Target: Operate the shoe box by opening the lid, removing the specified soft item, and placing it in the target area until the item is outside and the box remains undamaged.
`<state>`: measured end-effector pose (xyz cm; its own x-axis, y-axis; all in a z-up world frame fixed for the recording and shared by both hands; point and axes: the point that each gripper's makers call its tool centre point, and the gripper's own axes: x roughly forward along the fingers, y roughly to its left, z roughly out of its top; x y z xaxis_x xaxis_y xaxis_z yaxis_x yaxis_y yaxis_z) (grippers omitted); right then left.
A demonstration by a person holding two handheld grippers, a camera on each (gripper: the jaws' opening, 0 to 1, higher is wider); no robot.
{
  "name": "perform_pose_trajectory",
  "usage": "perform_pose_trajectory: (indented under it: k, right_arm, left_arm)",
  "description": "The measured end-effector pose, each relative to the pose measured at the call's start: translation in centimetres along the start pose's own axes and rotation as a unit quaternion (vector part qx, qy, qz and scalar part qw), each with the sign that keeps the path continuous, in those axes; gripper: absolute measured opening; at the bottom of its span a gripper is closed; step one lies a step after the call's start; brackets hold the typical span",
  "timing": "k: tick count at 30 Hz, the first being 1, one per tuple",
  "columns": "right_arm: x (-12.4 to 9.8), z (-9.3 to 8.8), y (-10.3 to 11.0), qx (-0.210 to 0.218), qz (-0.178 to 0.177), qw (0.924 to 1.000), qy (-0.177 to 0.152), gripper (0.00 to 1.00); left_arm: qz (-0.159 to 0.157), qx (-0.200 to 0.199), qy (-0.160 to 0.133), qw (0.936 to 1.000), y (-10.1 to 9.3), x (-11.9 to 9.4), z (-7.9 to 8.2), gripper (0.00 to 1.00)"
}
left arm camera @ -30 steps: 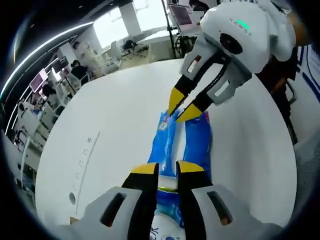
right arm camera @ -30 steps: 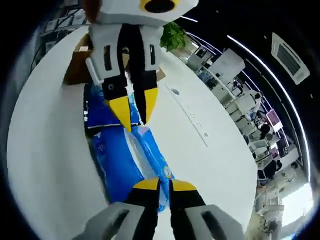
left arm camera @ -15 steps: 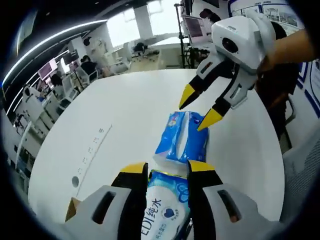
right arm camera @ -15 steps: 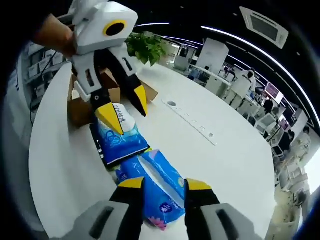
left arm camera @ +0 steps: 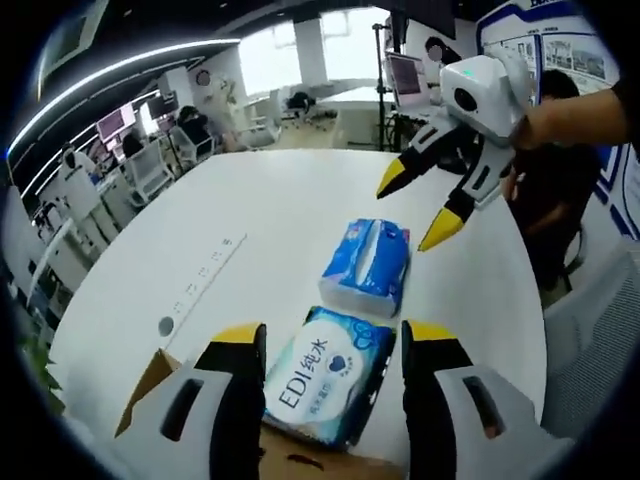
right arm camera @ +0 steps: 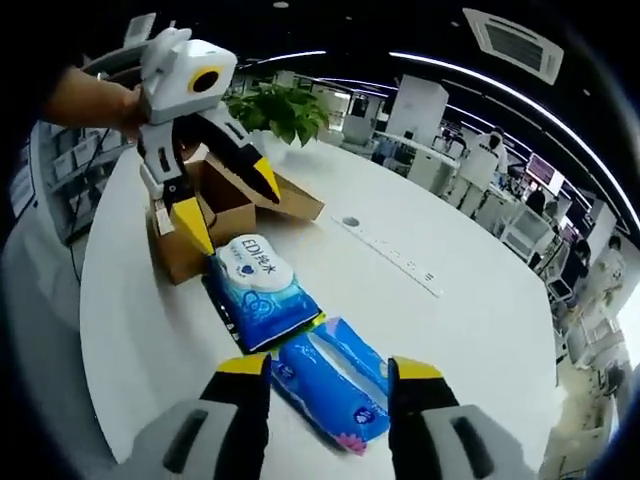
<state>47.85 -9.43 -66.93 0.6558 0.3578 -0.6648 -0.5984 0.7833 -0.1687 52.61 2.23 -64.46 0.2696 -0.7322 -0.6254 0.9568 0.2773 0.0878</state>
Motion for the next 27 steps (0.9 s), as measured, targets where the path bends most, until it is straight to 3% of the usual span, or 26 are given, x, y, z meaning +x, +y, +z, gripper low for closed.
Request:
perform_pose_trajectory:
  k: [7, 14, 27]
  right_arm:
    - [-0.3, 1.2, 1.4, 0.006, 0.009, 0.9999, 0.0, 0.57]
    - [-0.4, 2.4, 2.7, 0.014, 0.019, 0.9997, -0.003, 0.68]
    - [-0.6, 5.8, 5.2, 0.004, 0.034, 0.9994, -0.01, 0.87]
  left_arm:
    - [0.027, -0.037, -0.028, 0.9985, 0.9, -3.3, -0.6, 0.62]
    - [0.054, -0.054, -0.034, 0.9965, 1.6, -6.4, -2.3, 0.7]
    - [0.111, -0.095, -0.079, 0.9862, 2.1, -12.8, -3.4, 0.81]
